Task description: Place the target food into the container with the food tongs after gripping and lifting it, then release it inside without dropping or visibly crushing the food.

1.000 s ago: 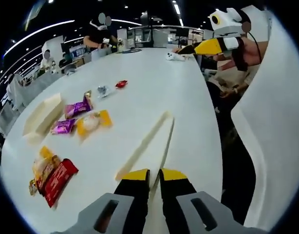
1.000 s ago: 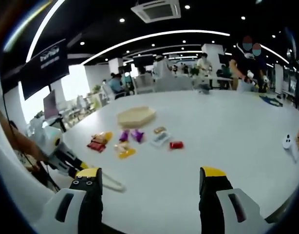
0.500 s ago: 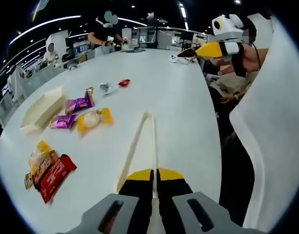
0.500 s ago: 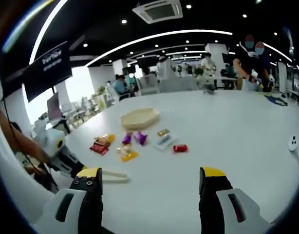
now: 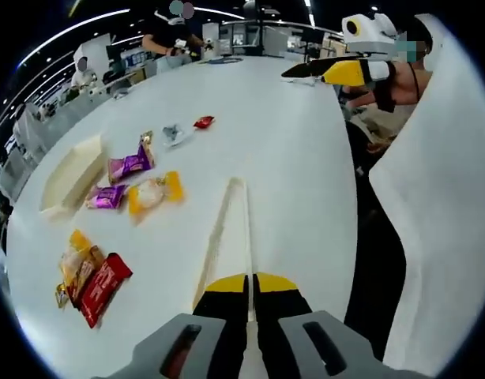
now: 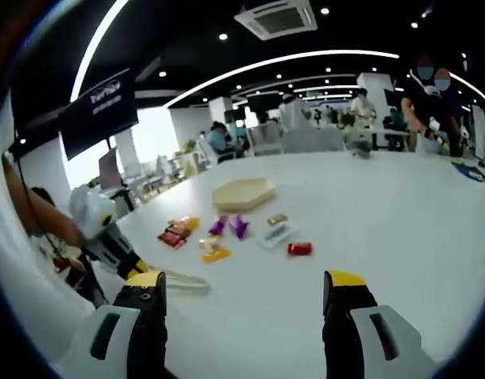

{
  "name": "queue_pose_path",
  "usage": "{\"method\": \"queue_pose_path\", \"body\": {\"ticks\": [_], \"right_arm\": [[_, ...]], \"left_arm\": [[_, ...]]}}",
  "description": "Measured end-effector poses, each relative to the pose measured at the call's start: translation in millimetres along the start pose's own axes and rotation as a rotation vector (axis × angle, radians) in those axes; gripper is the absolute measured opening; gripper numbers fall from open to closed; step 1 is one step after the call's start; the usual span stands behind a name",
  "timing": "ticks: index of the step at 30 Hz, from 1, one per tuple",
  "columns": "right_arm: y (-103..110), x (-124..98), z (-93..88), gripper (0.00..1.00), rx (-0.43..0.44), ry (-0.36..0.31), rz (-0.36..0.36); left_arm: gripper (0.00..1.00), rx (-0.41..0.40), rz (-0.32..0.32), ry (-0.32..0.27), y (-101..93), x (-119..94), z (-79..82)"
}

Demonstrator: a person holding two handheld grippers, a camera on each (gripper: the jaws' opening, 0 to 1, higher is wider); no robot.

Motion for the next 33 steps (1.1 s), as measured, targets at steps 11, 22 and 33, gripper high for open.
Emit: {"method": "queue_pose_path", "body": {"ticks": [11, 22, 33], "right_arm": [[15, 12, -2.4, 0.82, -0.014, 0.009, 0.135], [35, 20, 28.6, 0.81, -0.049, 0.017, 0.123], [44, 29, 55.0, 0.79, 0.044, -0.043, 0.005]], "left_arm": [[0.0, -0.048, 0.016, -0.056, -13.7, -29, 13.2], [0.0, 0.076, -0.063, -0.144, -9.1, -36, 24.1], [0.0, 0.164, -0.138, -0.224, 4.3, -40, 29.4]]}}
Point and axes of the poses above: the point that each gripper's makers call its tool centre point, and the gripper's own axes: x roughly forward along the fingers, y roughly to its left, z roughly out of its top, the point moved 4 cm from there along -x, roughly backward along the fingers, and after that the axes turned 15 degrees about y, right-handed, at the moved point
